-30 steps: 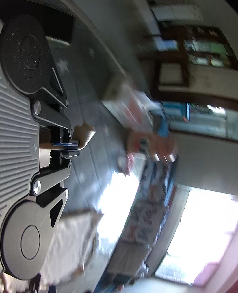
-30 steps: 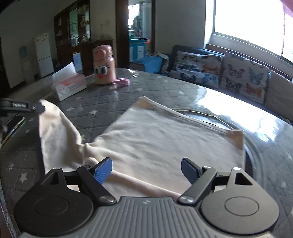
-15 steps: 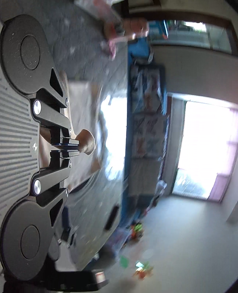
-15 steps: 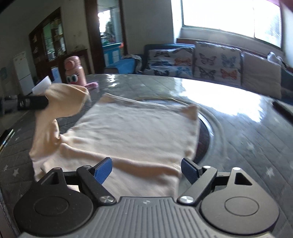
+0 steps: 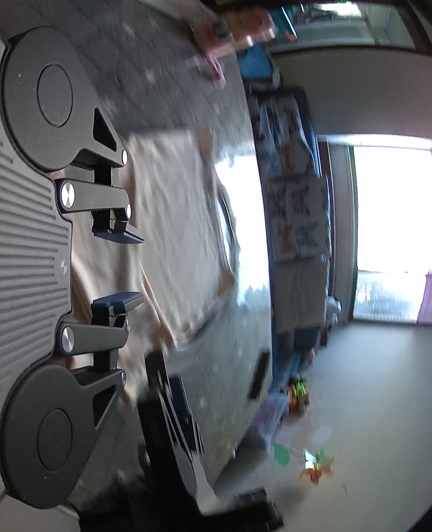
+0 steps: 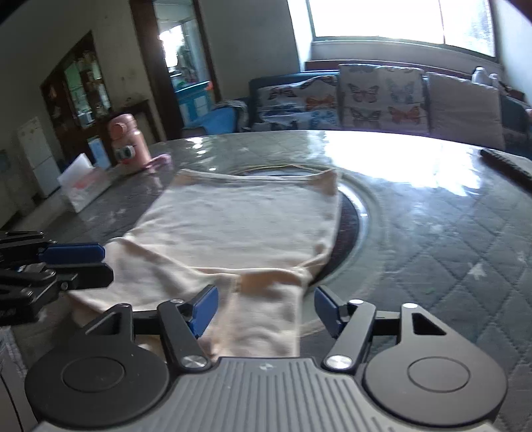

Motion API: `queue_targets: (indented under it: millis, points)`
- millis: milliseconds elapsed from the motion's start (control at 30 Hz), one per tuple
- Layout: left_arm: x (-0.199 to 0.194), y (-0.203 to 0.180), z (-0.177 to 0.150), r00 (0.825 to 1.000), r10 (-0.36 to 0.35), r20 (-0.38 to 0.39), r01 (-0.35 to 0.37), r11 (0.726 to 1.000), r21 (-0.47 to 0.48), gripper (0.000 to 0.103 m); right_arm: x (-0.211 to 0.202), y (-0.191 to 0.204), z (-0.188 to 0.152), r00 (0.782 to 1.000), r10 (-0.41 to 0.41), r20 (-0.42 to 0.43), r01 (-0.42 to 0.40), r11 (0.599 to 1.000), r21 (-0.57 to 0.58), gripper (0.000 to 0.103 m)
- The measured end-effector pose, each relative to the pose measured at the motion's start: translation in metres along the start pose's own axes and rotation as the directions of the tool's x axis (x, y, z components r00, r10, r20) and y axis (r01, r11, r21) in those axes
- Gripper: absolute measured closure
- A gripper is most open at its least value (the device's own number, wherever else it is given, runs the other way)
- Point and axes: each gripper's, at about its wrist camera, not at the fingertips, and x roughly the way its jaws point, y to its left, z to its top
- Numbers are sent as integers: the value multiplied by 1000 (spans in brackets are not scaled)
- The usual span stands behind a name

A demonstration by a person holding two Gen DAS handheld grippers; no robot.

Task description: Fold clothes

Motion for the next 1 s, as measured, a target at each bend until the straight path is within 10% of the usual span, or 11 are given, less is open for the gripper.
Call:
queue_targets:
  millis: [600,767,1000]
  points:
    - [-5,45,-56,990,117,-80,-115,993,31,51,18,25,-4,997,12,-73,-14,1000,-24,101]
    - [1,47,-58,988,129,-84,-128,992,13,93,7,35,5,1000,-9,-27,7,997,-83,101]
    - [-19,37,-57,990,137,-20,-135,989,63,99,-19,42,24,996,-50,76,62,984,-170,101]
